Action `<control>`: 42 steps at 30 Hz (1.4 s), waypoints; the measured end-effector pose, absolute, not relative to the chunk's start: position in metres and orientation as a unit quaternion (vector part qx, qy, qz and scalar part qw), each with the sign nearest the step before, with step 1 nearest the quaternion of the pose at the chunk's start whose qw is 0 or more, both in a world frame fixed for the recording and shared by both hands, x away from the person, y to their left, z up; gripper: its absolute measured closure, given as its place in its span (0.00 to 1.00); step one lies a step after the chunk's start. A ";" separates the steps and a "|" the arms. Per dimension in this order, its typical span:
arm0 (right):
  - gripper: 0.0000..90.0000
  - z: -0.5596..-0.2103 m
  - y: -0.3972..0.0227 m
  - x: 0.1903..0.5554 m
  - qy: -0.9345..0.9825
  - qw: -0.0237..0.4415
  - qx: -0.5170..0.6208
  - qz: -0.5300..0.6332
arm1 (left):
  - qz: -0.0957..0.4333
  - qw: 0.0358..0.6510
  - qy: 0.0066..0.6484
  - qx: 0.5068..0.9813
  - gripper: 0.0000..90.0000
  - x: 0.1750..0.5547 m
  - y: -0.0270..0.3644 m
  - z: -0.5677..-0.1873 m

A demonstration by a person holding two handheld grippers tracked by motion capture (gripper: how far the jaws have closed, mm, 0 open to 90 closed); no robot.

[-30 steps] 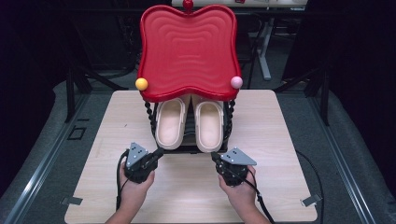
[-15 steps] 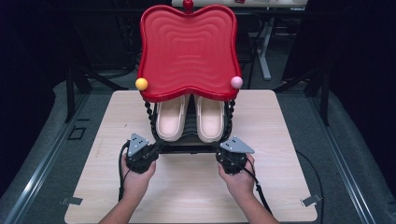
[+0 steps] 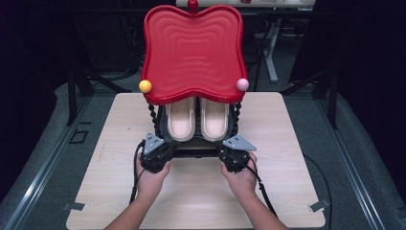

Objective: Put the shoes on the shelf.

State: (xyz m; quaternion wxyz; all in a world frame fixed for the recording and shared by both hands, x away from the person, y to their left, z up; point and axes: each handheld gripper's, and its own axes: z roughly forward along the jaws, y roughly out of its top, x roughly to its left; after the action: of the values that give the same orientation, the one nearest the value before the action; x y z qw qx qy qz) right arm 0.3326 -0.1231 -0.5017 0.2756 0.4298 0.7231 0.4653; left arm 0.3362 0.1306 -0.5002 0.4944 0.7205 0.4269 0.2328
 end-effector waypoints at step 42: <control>0.96 -0.493 -0.135 0.345 0.691 0.321 0.443 0.472 | 0.267 0.509 0.466 0.673 0.99 0.355 0.150 -0.492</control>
State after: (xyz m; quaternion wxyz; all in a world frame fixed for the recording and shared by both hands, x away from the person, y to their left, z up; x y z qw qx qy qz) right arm 0.3450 -0.1354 -0.4930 0.3214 0.4433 0.6908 0.4722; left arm 0.3554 0.1502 -0.4918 0.5087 0.6731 0.4657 0.2670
